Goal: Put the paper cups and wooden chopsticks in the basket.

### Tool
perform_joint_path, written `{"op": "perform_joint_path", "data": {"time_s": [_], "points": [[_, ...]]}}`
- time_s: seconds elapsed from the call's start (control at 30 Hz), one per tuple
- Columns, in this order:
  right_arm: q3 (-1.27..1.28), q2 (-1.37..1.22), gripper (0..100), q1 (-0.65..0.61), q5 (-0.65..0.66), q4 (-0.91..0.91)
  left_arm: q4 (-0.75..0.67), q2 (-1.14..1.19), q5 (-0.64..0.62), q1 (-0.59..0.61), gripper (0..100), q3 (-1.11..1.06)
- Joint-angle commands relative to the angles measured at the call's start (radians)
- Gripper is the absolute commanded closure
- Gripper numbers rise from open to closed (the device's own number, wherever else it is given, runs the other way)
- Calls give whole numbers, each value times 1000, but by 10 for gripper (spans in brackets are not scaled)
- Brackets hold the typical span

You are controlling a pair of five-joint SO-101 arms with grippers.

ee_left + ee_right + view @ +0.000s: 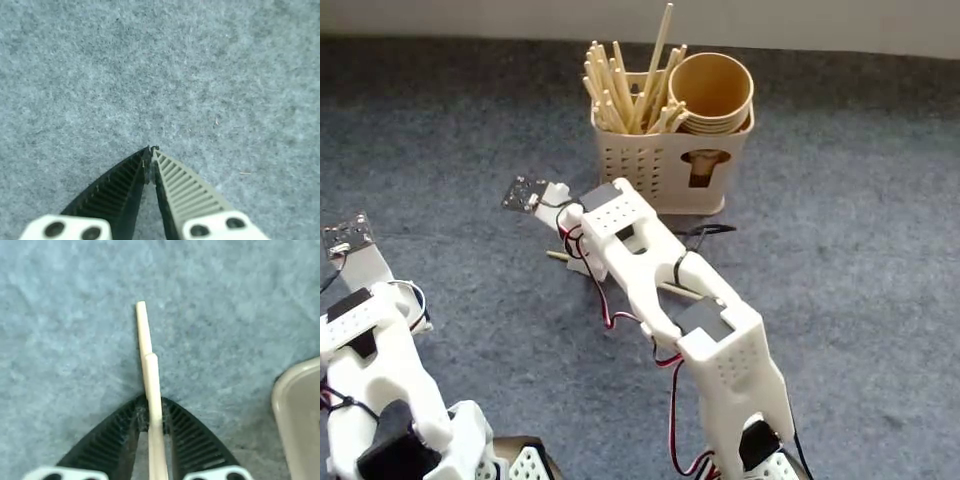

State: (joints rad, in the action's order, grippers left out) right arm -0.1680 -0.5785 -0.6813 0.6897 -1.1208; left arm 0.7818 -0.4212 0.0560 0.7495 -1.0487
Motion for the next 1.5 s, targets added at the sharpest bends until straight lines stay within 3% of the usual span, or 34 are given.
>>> {"op": "perform_joint_path", "data": {"time_s": [0.0,0.23,0.53,1.2,1.47], "points": [[5,15,984,-25,-5,-51,-28,-25,8,-5,972,21],[33,120,926,-33,-101,-53,-37,-24,8,-5,972,19],[125,177,995,-35,-104,-51,-37,-24,8,-5,972,19],[367,756,995,-42,-109,-67,-37,-24,8,-5,972,19],[358,918,995,-42,-310,-64,-37,-24,8,-5,972,19]]}}
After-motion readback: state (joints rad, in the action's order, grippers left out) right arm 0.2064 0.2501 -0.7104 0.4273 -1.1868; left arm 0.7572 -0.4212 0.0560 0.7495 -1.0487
